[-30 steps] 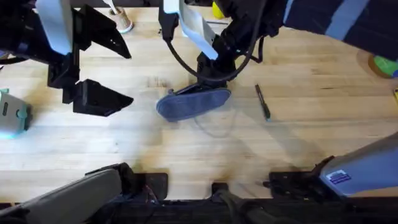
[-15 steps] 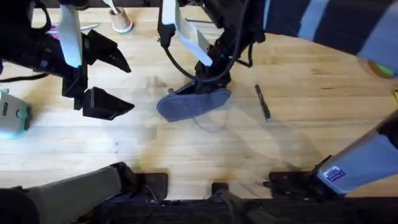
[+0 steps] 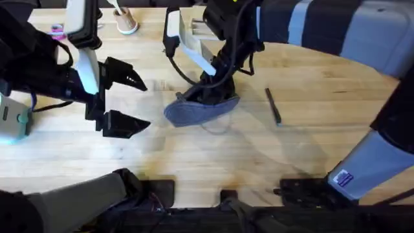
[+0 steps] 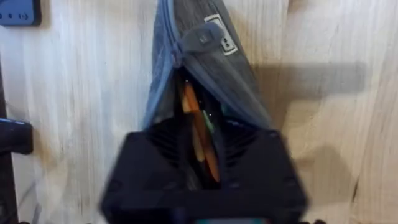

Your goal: Unzip the bag, pick up the pens from the table one at a time and place them inside, then zip the bag closed.

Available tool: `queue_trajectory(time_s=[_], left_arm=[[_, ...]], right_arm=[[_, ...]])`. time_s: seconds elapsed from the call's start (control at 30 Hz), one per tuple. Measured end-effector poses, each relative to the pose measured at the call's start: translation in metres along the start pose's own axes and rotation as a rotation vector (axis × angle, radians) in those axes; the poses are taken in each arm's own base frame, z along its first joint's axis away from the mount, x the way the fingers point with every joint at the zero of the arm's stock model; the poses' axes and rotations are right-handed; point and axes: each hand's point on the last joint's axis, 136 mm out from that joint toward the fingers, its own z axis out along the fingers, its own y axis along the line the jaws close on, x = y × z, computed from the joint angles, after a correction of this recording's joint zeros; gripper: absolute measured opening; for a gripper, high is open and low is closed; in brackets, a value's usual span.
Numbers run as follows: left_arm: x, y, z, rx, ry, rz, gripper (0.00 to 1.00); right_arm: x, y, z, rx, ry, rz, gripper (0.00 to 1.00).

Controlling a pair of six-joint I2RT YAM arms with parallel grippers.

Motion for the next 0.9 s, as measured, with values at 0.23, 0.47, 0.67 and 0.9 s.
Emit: queue_trajectory(time_s=[0.23,0.47,0.67,0.9], left_arm=[[-0.004,0.001,0.001,-0.006,-0.025,0.004,0.994],[-0.006,0.001,0.001,-0.009,-0.037,0.003,0.993],[-0.006,0.002,0.001,-0.009,-0.038,0.004,0.994],[-0.006,0.001,0.001,-0.009,-0.038,0.004,0.994]], right_arm=[[-0.001,0.000,0.000,0.001,-0.005,-0.007,0.990],[-0.004,-0.006,0.000,0.022,-0.017,-0.021,0.993],[-0.005,-0.007,-0.002,0.042,-0.008,-0.011,0.993],[-0.004,0.006,-0.059,0.111,-0.033,0.024,0.993]])
